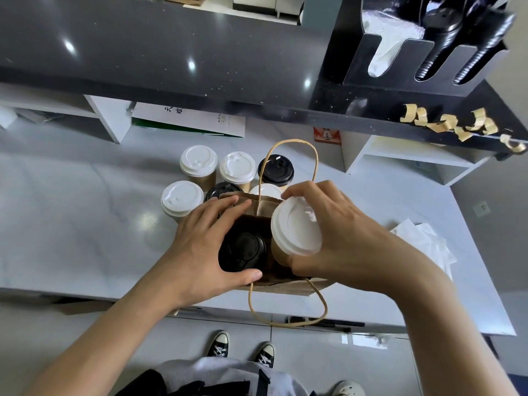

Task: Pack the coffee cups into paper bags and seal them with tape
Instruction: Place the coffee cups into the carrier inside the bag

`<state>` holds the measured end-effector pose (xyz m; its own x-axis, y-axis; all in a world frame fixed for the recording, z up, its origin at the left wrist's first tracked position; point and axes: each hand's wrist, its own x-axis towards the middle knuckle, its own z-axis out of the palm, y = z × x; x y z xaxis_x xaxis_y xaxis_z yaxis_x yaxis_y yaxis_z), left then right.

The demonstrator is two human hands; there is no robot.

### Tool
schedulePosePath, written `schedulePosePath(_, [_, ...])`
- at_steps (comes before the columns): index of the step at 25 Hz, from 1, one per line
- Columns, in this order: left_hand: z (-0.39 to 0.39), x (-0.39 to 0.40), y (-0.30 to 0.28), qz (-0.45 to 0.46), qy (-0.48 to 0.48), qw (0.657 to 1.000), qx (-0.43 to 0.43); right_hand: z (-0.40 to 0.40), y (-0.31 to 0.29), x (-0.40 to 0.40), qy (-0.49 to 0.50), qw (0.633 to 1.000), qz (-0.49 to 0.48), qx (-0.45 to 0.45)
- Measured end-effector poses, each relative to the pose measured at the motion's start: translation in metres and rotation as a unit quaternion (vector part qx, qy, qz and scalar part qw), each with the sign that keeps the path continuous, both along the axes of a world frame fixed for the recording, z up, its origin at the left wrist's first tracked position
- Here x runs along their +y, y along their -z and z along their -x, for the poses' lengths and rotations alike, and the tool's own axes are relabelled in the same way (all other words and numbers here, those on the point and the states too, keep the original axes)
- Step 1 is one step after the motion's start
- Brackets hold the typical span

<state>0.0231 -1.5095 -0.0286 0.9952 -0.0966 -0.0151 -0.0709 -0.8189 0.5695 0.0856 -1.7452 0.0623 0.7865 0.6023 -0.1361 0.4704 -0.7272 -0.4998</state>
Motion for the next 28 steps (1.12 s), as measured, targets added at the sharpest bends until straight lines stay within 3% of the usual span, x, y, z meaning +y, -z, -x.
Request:
schedulePosePath(7, [0.001, 0.000, -0.001, -0.003, 0.009, 1.000, -0.001, -0.003, 0.026, 0.008, -0.022, 0.991, 0.127, -0.043])
schedulePosePath(19, [0.001, 0.000, -0.002, -0.011, 0.015, 1.000, 0.009, -0.004, 0.029, 0.015, -0.042, 0.992, 0.114, -0.039])
schedulePosePath(28, [0.004, -0.001, -0.004, -0.005, 0.023, 1.000, 0.011, -0.003, 0.044, 0.021, -0.047, 0.976, 0.197, -0.077])
